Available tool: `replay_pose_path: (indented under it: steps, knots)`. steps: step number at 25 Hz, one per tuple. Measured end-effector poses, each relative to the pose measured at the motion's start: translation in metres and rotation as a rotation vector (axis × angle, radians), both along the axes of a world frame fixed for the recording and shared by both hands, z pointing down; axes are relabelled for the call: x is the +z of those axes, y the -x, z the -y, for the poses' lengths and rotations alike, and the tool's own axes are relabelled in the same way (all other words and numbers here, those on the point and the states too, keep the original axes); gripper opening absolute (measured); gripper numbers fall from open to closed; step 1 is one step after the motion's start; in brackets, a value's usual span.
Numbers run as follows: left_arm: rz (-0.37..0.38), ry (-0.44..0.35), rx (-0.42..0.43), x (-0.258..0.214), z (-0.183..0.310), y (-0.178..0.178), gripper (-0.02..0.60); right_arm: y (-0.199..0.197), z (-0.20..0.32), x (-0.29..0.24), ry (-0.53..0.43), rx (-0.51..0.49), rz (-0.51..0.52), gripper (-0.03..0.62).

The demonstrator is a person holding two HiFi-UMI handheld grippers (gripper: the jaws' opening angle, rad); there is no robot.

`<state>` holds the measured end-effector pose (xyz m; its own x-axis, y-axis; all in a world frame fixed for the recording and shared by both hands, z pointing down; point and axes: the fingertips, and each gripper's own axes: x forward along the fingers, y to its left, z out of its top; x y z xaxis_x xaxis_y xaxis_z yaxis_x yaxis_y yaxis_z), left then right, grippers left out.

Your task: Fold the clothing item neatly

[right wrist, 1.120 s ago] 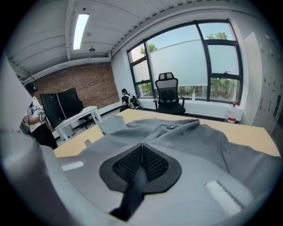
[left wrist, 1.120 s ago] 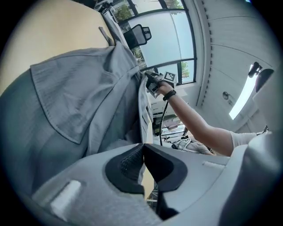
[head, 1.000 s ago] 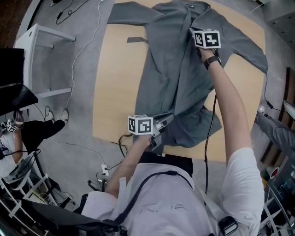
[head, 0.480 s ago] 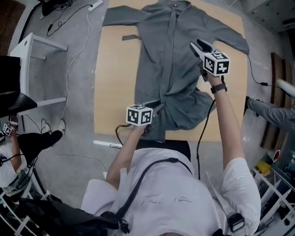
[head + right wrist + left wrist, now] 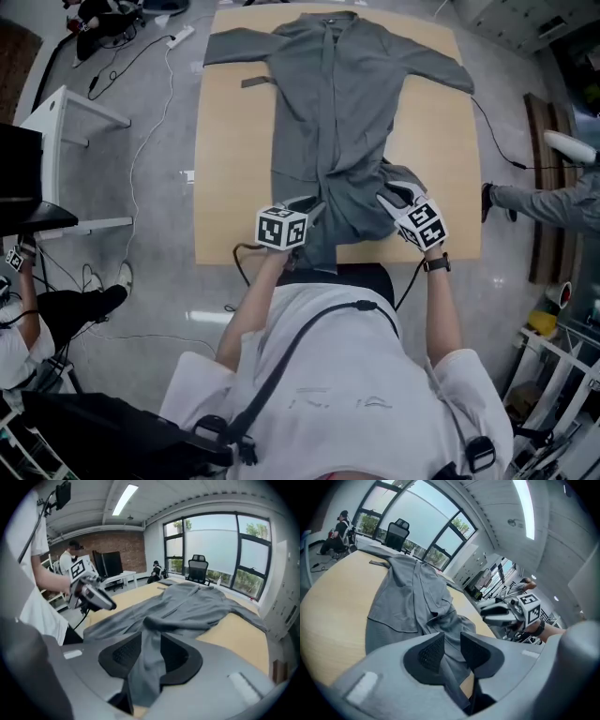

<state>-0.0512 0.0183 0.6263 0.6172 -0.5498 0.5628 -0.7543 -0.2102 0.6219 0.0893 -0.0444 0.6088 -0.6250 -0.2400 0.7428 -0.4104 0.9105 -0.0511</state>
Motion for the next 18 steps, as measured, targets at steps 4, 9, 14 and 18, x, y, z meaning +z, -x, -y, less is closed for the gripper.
replay_pose_path:
  steps: [4,9,14,18]
  knots:
    - [0.029,-0.022,0.003,-0.008,-0.003,-0.009,0.112,-0.039,-0.034,0.024,0.031,-0.101,-0.082,0.135]
    - [0.156,-0.066,0.012,-0.020,-0.016,-0.026,0.112,-0.083,-0.057,0.047,0.045,-0.385,-0.212,0.144]
    - [0.195,-0.077,-0.047,-0.029,-0.038,-0.049,0.112,-0.108,-0.066,0.090,0.032,-0.654,-0.360,0.150]
    - [0.235,-0.056,-0.124,-0.026,-0.062,-0.052,0.112,-0.107,-0.061,0.120,0.002,-0.708,-0.391,0.202]
